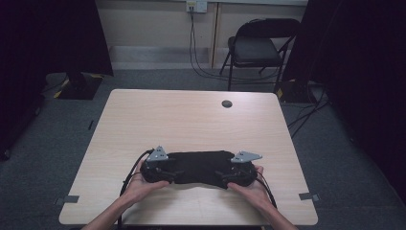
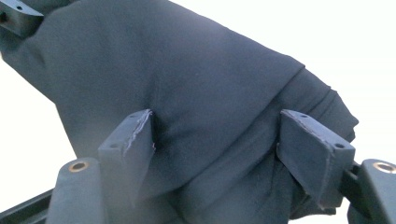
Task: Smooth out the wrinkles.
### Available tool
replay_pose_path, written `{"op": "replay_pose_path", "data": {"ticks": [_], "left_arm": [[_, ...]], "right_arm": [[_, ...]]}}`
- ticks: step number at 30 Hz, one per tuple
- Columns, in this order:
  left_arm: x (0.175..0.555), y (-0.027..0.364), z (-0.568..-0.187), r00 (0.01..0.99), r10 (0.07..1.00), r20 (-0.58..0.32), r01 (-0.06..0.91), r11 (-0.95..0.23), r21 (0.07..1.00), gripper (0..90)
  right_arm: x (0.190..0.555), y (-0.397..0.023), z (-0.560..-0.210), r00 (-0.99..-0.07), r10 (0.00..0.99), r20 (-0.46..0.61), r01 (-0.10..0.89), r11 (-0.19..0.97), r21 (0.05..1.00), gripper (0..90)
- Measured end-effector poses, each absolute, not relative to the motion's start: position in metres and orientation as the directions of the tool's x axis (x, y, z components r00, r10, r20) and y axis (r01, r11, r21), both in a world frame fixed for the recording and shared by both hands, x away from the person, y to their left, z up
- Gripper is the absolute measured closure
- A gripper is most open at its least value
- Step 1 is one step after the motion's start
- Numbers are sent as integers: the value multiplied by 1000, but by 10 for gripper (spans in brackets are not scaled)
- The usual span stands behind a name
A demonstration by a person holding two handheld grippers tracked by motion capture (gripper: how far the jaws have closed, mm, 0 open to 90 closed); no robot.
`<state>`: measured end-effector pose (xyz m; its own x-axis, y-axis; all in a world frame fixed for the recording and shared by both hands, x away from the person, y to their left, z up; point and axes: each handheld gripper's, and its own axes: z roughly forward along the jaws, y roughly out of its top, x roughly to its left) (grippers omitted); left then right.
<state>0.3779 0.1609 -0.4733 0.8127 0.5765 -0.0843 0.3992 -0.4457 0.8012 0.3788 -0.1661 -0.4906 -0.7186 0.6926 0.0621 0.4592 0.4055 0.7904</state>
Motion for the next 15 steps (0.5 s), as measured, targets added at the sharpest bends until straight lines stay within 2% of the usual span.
{"op": "replay_pose_path", "data": {"ticks": [6, 11, 15], "left_arm": [[378, 178, -450, 791, 595, -146, 415, -346, 841, 312], [375, 205, -438, 760, 632, -148, 413, -296, 861, 291], [375, 238, -441, 704, 695, -147, 453, -279, 847, 286]], "right_arm": [[379, -177, -470, -679, 721, 140, 503, 318, 803, 183], [372, -191, -453, -663, 737, 131, 482, 285, 829, 183], [368, -214, -445, -627, 766, 145, 479, 231, 847, 185]]}}
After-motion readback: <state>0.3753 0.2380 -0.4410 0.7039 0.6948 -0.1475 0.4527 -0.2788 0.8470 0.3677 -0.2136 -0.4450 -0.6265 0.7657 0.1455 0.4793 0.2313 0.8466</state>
